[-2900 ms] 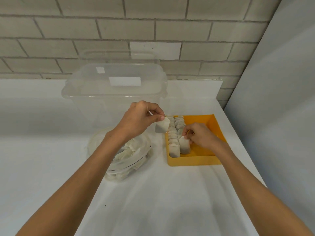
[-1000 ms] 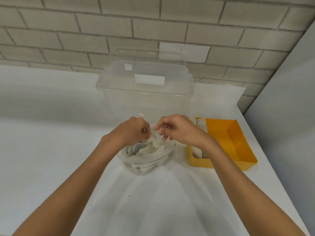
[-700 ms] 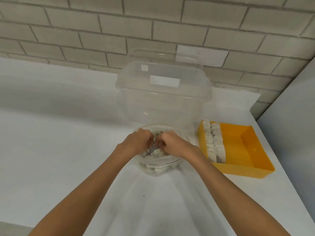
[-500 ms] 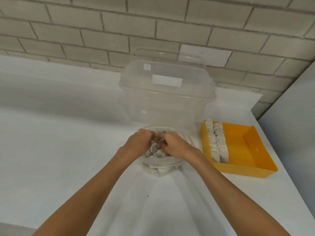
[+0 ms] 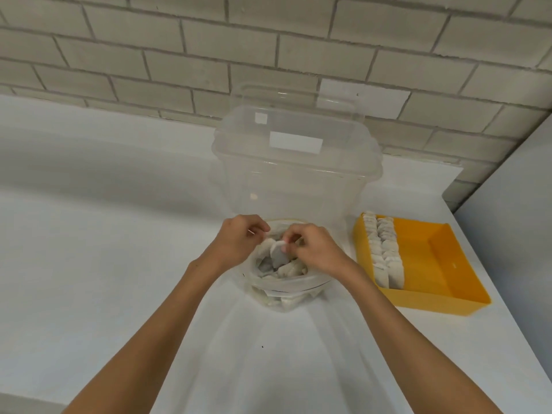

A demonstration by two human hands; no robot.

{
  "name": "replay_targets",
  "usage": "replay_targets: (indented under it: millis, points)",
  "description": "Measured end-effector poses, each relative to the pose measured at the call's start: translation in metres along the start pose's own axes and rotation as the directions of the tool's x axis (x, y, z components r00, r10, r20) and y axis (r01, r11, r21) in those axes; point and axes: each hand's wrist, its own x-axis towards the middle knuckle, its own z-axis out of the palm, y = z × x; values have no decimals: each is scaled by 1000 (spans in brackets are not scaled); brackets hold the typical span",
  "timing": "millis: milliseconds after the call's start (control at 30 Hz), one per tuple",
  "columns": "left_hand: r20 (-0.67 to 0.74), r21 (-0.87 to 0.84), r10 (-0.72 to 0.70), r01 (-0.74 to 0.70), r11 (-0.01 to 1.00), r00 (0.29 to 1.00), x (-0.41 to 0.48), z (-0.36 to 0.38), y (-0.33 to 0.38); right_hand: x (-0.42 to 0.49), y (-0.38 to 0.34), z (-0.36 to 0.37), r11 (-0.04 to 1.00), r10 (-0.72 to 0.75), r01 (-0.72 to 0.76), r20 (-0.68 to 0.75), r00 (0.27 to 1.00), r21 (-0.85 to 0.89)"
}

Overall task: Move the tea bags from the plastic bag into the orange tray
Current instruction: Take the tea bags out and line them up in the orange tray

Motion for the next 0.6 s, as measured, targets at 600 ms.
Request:
replay_targets:
  millis: [600]
  points:
    - [-51,-585,-56,15,811,997,-5,3,42,-21,-5,-33,712,135,-37,-86,987,701]
